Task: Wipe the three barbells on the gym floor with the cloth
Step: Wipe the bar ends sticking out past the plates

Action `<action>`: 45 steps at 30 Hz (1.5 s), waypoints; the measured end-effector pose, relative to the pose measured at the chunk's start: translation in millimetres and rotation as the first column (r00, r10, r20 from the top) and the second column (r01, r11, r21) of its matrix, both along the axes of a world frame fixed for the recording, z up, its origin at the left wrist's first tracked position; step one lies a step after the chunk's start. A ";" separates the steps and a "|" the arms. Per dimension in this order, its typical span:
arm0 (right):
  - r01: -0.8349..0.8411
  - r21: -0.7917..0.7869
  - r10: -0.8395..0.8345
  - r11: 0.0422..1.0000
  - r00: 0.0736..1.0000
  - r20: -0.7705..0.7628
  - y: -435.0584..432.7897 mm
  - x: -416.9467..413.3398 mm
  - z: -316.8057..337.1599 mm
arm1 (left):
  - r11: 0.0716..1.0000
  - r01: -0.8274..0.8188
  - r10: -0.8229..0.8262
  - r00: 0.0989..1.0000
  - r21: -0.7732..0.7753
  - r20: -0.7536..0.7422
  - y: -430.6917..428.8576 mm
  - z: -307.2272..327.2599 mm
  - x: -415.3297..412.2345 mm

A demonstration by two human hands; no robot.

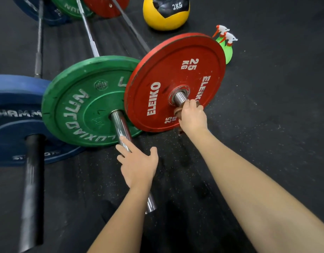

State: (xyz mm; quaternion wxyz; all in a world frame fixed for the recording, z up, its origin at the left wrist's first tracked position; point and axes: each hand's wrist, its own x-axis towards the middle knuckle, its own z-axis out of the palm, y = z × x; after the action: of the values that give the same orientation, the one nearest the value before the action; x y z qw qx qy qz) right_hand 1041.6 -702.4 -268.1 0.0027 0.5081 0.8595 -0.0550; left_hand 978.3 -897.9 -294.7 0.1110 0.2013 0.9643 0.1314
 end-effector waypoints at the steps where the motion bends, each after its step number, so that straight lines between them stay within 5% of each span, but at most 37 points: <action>1: -0.024 -0.017 0.023 1.000 1.000 -0.020 -2.1 12.4 0.9 | 1.000 0.003 -0.003 1.000 0.010 0.001 -0.9 0.9 0.5; 10: 0.020 0.026 -0.018 0.999 0.998 -0.060 -104.5 160.2 -14.1 | 0.998 0.025 -0.027 0.999 0.051 0.032 -6.0 5.9 1.6; 15: 0.092 0.106 -0.093 0.990 0.996 0.003 -97.7 140.0 -10.5 | 0.997 0.028 -0.031 0.999 0.065 0.041 -5.1 2.8 0.6; 21: 0.133 0.001 -0.133 0.991 0.990 -0.036 -80.2 112.2 -0.9 | 0.997 0.038 -0.042 0.998 0.062 0.054 -8.0 3.5 -0.1; 30: 0.163 -0.155 -0.177 0.974 0.981 -0.082 -138.3 211.8 5.8 | 0.996 0.059 -0.063 0.996 0.069 0.059 -12.7 10.1 4.5; 34: 0.387 -0.448 -0.532 0.806 0.806 -0.260 -158.6 249.1 7.5 | 0.997 0.058 -0.062 0.996 0.060 0.065 -12.0 11.5 5.6; 38: 0.453 -0.718 -0.847 0.529 0.337 -0.411 -142.6 265.6 1.7 | 0.996 0.056 -0.060 0.996 0.063 0.067 -11.5 10.3 5.2; 40: 0.432 -0.753 -0.868 0.496 0.226 -0.443 -122.6 264.1 1.7 | 0.996 0.054 -0.058 0.996 0.064 0.063 -11.2 10.2 5.3; 42: 0.403 -0.776 -0.874 0.485 0.192 -0.446 -100.5 255.5 2.5 | 0.997 0.049 -0.053 0.996 0.064 0.066 -10.4 9.6 4.8; 45: 0.447 -0.702 -0.832 0.555 0.286 -0.476 -64.7 232.3 4.4 | 0.997 0.030 -0.035 0.996 0.070 0.077 -8.2 8.7 3.5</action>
State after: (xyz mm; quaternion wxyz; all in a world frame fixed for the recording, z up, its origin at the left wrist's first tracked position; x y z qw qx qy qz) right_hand 1274.0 -767.1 -263.7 -0.2762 0.7239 0.4397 -0.4543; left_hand 981.8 -906.1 -286.1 0.1436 0.2155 0.9507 0.1706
